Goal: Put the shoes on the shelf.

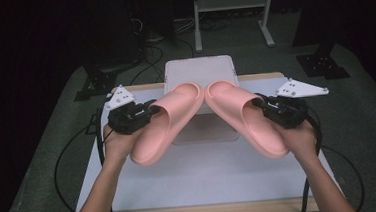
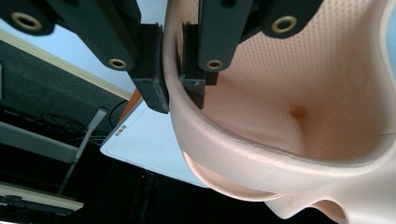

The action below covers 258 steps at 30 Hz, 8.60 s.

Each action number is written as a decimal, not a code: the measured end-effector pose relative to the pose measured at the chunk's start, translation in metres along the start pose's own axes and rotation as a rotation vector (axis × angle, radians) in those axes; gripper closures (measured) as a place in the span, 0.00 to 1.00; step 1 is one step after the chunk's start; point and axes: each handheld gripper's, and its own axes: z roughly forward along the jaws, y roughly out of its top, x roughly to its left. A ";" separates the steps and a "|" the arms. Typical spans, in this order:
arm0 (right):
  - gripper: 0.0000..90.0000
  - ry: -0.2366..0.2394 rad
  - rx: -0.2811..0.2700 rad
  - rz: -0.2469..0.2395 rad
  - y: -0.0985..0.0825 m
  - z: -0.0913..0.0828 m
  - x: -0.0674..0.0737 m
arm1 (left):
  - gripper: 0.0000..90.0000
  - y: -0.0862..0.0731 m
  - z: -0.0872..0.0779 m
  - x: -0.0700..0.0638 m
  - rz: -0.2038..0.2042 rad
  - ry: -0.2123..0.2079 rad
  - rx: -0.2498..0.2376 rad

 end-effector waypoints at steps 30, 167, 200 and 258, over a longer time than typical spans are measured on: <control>0.90 -0.045 -0.003 0.037 0.025 0.037 -0.020 | 0.84 0.020 0.027 0.030 -0.038 0.029 0.009; 0.74 -0.092 0.089 0.202 0.043 0.139 -0.042 | 0.69 0.037 0.133 0.063 -0.243 0.047 0.047; 0.73 -0.100 0.071 0.215 0.046 0.150 -0.044 | 0.68 0.040 0.139 0.069 -0.241 0.044 0.033; 0.51 -0.049 0.041 0.252 0.044 0.141 -0.047 | 0.47 0.037 0.122 0.068 -0.223 0.042 0.001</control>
